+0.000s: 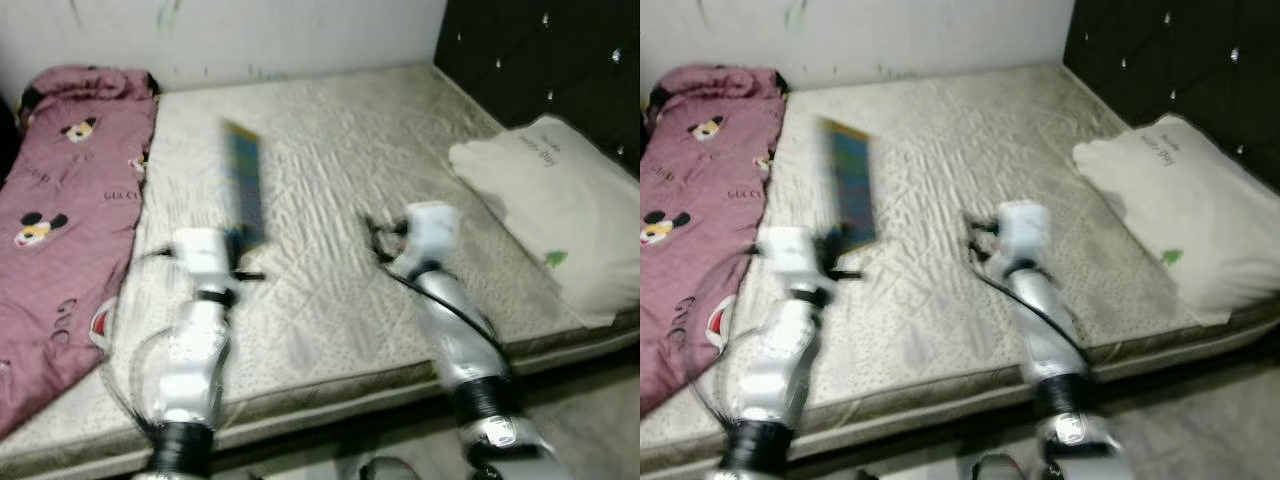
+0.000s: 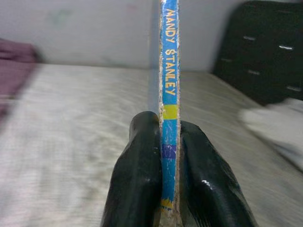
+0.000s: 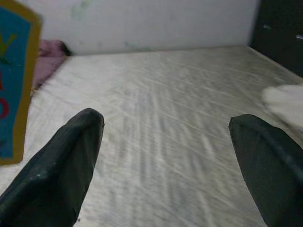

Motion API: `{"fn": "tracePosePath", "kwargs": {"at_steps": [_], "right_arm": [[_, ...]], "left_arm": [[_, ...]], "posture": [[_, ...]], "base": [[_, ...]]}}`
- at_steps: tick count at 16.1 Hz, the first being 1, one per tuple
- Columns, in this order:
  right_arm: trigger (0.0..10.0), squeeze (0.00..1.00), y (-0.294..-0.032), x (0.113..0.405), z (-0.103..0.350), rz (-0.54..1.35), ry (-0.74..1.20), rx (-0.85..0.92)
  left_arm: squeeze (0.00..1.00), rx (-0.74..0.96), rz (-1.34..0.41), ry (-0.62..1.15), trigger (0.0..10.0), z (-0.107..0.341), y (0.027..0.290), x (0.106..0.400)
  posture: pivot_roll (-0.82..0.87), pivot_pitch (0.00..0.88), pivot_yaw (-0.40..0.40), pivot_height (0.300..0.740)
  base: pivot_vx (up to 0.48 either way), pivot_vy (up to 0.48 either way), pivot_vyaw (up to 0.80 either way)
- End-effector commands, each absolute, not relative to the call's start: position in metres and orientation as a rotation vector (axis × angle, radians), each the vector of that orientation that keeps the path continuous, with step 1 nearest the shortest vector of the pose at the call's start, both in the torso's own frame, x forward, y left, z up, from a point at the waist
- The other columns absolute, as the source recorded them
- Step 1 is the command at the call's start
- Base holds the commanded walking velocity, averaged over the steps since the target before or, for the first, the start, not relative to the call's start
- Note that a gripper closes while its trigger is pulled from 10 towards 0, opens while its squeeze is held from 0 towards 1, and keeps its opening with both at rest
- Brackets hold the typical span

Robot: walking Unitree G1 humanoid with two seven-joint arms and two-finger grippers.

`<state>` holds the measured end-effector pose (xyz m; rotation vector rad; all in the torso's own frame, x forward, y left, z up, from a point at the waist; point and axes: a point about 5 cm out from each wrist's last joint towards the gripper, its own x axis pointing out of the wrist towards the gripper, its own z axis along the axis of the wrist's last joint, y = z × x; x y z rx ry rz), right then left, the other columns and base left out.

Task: Clean up the room

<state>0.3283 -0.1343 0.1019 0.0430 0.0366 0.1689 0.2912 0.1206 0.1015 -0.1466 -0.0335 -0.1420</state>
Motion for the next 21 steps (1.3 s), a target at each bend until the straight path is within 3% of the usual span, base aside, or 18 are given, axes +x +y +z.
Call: {"fn": "tracePosePath", "kwargs": {"at_steps": [1, 6, 11, 21], "right_arm": [[10.0, 0.00, -0.122, 0.329, 0.108, 0.204, 0.007, 0.044], [10.0, 0.00, -0.121, 0.315, 0.102, 0.185, 0.008, 0.076], [10.0, 0.00, -0.117, 0.321, 0.105, 0.195, 0.009, 0.076], [10.0, 0.00, -0.118, 0.325, 0.106, 0.194, 0.010, 0.065]], "left_arm": [[0.00, -0.103, -0.086, -0.081, 10.0, 0.109, 0.138, 0.289], [0.00, -0.053, 0.012, -0.050, 10.0, 0.100, 0.165, 0.267], [0.00, -0.049, -0.022, -0.061, 10.0, 0.107, 0.161, 0.273], [0.00, -0.070, -0.030, -0.051, 10.0, 0.107, 0.159, 0.275]], "posture": [[-0.10, 0.000, 0.008, 0.740], [-0.08, 0.000, 0.010, 0.740], [-0.08, 0.000, 0.003, 0.740], [-0.09, 0.000, 0.009, 0.740]], "base": [[0.000, 0.000, 0.00], [0.000, 0.000, 0.08], [0.000, 0.000, 0.46], [0.000, -0.335, 0.00]]}}
